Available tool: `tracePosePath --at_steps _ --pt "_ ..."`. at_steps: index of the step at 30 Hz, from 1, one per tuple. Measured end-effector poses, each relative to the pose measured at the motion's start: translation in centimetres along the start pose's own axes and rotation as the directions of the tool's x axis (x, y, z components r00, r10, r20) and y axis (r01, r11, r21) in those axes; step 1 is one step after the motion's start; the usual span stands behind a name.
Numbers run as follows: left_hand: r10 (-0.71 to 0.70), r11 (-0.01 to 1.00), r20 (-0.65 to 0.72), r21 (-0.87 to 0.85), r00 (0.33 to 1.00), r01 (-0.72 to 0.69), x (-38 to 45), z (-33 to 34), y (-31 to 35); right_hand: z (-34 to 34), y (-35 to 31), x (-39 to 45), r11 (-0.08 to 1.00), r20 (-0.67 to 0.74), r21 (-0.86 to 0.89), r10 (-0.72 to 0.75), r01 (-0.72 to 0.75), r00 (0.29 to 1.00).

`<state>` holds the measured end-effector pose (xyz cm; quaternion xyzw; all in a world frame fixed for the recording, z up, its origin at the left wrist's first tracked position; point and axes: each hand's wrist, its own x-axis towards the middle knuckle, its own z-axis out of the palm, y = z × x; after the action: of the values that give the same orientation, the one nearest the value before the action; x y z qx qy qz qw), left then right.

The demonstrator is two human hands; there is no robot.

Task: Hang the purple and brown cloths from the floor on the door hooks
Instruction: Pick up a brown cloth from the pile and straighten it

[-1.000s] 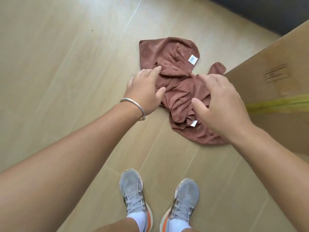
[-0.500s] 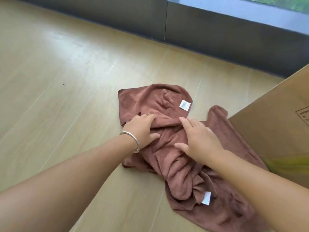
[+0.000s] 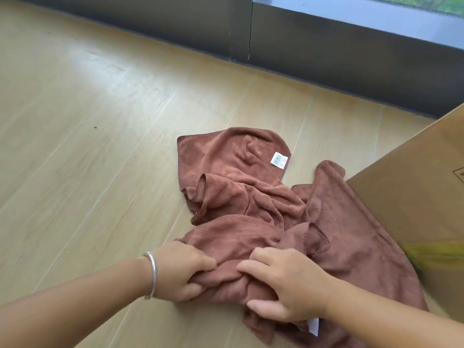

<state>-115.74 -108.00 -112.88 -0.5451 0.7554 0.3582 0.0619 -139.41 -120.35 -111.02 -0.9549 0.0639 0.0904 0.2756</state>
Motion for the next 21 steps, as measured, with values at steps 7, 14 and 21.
tracePosePath --at_steps 7,14,21 --pt "-0.047 0.996 0.399 0.092 0.916 0.011 -2.3 2.6 2.9 2.0 -3.6 -1.7 0.981 0.203 0.138 -0.163 0.137 0.966" --pt "-0.116 0.836 0.654 -0.342 0.748 0.429 -2.6 1.3 1.3 2.4 -5.1 -1.1 0.944 -0.047 0.304 -0.120 0.128 0.992" --pt "-0.435 0.895 -0.113 -0.165 0.894 0.414 0.3 -0.4 -2.2 0.8 -0.1 0.7 0.854 -0.080 -0.080 0.509 -0.515 0.857"
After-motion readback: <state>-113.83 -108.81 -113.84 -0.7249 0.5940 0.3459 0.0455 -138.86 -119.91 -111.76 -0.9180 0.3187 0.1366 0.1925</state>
